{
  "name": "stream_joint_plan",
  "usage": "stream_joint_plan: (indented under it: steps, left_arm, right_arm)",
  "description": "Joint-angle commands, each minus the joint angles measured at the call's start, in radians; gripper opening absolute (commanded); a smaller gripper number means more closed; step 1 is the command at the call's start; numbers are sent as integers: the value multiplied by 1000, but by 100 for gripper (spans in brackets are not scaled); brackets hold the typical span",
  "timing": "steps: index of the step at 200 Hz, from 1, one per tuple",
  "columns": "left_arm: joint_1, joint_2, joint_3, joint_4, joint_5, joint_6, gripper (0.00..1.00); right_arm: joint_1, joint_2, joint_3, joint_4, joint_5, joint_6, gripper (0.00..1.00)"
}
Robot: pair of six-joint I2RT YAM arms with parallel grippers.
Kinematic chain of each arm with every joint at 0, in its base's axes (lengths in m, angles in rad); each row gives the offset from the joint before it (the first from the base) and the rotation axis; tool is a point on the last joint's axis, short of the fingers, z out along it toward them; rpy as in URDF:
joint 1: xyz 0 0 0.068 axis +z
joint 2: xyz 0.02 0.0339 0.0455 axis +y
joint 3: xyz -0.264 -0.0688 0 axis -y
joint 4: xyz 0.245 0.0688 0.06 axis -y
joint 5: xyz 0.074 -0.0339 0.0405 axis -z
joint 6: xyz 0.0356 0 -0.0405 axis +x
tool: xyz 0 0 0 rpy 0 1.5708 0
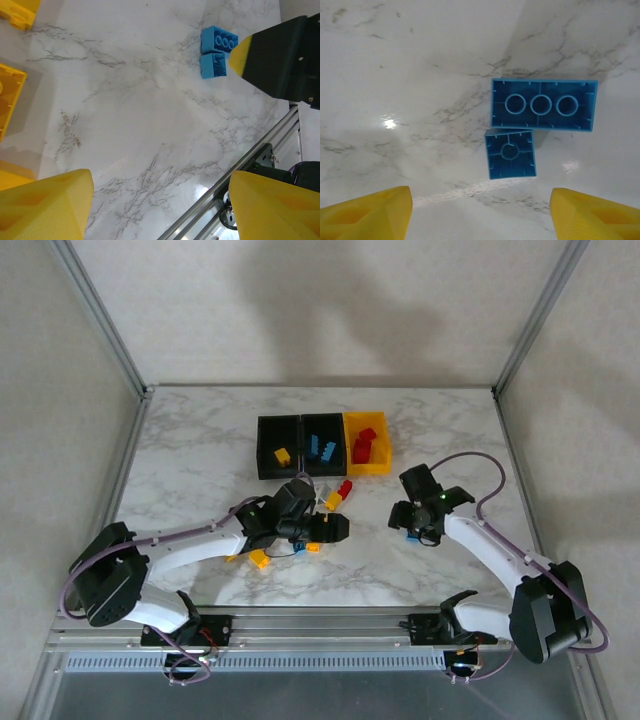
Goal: Sort the legos into containers by color
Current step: Pick up the lego from the middle-right of the table.
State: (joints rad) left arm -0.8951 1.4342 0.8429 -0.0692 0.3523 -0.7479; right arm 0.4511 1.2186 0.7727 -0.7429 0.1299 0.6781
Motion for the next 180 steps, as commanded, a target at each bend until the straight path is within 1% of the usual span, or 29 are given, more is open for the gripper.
stream_joint_plan:
  steps: [1, 59, 80, 105, 124, 147, 180]
  left_arm:
    - [-13, 11, 25, 37, 1, 4, 72]
    - [-18, -9, 19, 22, -24, 4, 72]
    - [-18, -6, 14, 27, -28, -2, 72]
    - [-18, 0, 18, 23, -31, -6, 71]
    - [-18, -9, 9, 24, -47, -13, 71]
    - [-18, -18, -1, 30, -65, -23, 71]
    - [8, -68, -13, 18, -133, -52, 70]
  right_arm:
    - [-11, 39, -40, 32, 1, 37, 73]
    - [-35, 134, -76, 119, 9, 21, 71]
    - [-40, 173, -74, 155, 11, -9, 64]
    - [-40, 200, -54, 174, 0, -37, 44]
    - [-33, 187, -40, 164, -6, -46, 36]
    - [-9, 154, -11, 127, -9, -49, 32]
    - [83, 123, 110, 72, -33, -38, 32]
